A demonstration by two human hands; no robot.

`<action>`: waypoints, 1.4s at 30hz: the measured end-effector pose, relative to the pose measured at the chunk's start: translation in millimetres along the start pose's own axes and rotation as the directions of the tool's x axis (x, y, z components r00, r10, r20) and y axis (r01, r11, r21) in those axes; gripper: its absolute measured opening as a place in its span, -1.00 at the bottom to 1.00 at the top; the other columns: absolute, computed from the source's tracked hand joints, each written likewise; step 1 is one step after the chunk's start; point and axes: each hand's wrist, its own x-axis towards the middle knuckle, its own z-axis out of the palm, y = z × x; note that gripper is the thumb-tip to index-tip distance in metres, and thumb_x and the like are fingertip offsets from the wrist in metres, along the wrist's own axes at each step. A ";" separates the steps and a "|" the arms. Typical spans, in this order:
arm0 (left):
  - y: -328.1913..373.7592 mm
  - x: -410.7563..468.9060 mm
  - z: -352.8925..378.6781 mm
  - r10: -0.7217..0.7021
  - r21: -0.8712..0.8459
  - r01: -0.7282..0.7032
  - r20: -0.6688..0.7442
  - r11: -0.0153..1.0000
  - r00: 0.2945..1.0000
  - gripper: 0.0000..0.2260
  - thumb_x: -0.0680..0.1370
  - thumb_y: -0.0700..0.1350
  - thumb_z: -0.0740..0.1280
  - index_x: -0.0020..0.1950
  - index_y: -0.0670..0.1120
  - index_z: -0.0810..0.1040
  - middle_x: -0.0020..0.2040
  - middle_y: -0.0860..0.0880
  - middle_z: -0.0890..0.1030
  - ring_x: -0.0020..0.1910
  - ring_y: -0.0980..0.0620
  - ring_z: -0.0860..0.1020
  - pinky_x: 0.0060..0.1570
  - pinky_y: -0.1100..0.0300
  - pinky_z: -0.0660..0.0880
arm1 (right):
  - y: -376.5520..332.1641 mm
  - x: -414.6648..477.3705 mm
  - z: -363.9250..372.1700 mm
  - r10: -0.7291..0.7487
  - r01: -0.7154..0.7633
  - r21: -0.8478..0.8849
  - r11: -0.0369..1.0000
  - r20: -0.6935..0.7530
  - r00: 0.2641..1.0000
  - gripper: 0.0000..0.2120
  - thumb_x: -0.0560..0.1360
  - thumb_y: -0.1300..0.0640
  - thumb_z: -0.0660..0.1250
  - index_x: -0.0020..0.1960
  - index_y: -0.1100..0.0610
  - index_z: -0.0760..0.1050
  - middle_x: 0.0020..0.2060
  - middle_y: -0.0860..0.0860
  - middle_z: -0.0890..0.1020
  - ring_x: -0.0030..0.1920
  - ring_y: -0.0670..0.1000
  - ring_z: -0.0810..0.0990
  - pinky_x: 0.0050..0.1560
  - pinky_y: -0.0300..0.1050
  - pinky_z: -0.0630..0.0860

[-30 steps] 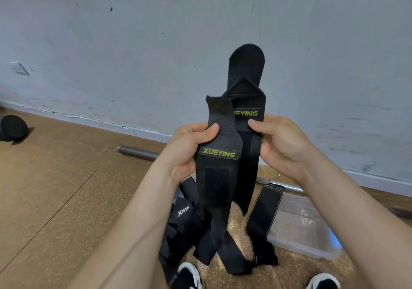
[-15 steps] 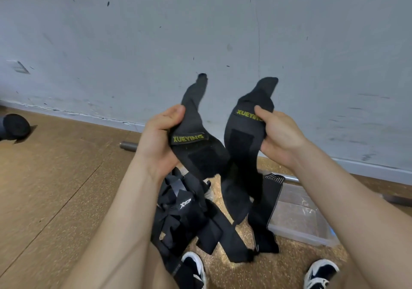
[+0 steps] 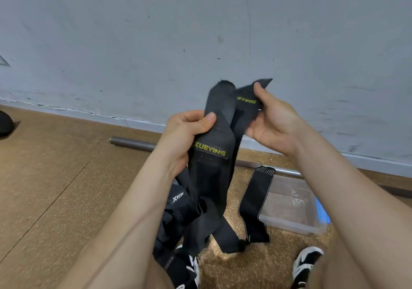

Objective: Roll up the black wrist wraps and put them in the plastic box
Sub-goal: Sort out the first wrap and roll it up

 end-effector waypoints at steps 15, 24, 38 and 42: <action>3.5 -5.5 0.1 -0.026 -0.023 0.025 -0.058 0.999 0.998 -0.86 0.56 -0.17 0.35 -0.14 -0.20 0.63 -0.22 -0.12 0.66 -0.21 -0.04 0.64 -0.21 0.17 0.57 | 19.6 -13.1 -7.0 -0.152 0.144 -0.278 0.950 -0.010 0.988 -0.78 0.68 0.12 0.15 0.05 0.08 0.58 -0.13 0.01 0.72 -0.19 0.03 0.72 -0.23 -0.04 0.65; -0.4 -10.2 1.6 -0.024 0.046 0.022 0.041 0.999 0.999 -0.83 0.60 -0.19 0.30 0.03 -0.24 0.66 -0.08 -0.17 0.70 -0.10 -0.05 0.67 -0.10 0.16 0.62 | 18.5 -14.2 -3.3 -0.122 0.126 -0.291 0.948 0.033 0.992 -0.76 0.70 0.03 0.12 0.14 0.02 0.56 -0.04 0.07 0.73 -0.02 0.14 0.72 -0.01 0.11 0.64; -7.5 -11.3 3.9 -0.016 0.039 0.018 -0.035 0.999 0.999 -0.86 0.58 -0.20 0.34 -0.08 -0.20 0.68 -0.18 -0.09 0.72 -0.19 0.05 0.68 -0.16 0.23 0.61 | 3.7 -20.4 -2.6 -0.090 0.104 -0.101 0.990 0.133 0.987 -0.66 0.63 0.18 0.24 0.39 0.17 0.44 0.25 0.18 0.61 0.23 0.18 0.62 0.12 0.04 0.62; -7.4 -9.4 3.3 0.009 -0.005 -0.009 -0.005 1.000 1.000 -0.85 0.59 -0.18 0.32 -0.06 -0.18 0.67 -0.15 -0.09 0.70 -0.14 0.03 0.67 -0.09 0.21 0.61 | 7.9 -21.4 -2.8 -0.054 0.086 -0.180 0.980 0.175 0.983 -0.70 0.67 0.17 0.15 0.37 0.09 0.48 0.20 0.12 0.65 0.14 0.15 0.66 0.01 0.09 0.63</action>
